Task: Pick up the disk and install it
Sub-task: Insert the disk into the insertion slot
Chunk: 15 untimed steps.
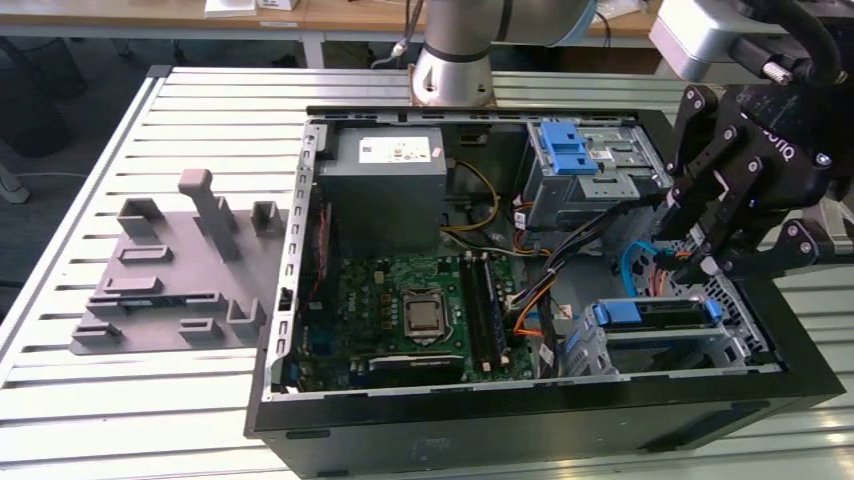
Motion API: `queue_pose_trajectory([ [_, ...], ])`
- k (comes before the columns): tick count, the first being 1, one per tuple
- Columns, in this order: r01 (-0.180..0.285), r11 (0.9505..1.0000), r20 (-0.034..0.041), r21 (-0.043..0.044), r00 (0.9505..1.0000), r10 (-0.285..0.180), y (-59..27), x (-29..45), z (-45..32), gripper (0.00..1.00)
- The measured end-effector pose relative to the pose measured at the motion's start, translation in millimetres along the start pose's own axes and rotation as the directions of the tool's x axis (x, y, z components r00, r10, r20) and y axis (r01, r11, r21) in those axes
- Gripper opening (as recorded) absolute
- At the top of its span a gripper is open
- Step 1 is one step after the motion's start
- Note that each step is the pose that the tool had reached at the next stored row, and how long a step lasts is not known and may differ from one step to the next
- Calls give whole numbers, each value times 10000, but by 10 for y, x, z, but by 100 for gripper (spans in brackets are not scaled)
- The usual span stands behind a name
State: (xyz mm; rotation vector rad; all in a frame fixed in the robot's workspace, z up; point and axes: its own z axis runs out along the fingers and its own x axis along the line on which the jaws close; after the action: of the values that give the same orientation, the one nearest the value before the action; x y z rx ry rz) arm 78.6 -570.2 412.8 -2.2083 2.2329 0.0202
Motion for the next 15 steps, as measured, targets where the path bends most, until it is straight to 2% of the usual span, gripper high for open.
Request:
queue_pose_trajectory([
  [4, 0, 10000, 1, 0, 10000, 0, 0, 0, 26, 42],
  [6, 0, 10000, 1, 0, 10000, 0, 0, 1, 45, 30],
  [7, 0, 10000, 0, 0, 10000, 0, -1, 1, 55, 30],
  [9, 0, 10000, 1, 0, 10000, 0, -1, 1, 79, 18],
  [10, 0, 10000, 1, 0, 10000, 0, -1, 1, 91, 18],
  [11, -1, 10000, 1, 0, 10000, 1, -1, 1, 103, 12],
  [15, 0, 10000, 0, 0, 10000, 0, -1, 1, 150, 11],
])
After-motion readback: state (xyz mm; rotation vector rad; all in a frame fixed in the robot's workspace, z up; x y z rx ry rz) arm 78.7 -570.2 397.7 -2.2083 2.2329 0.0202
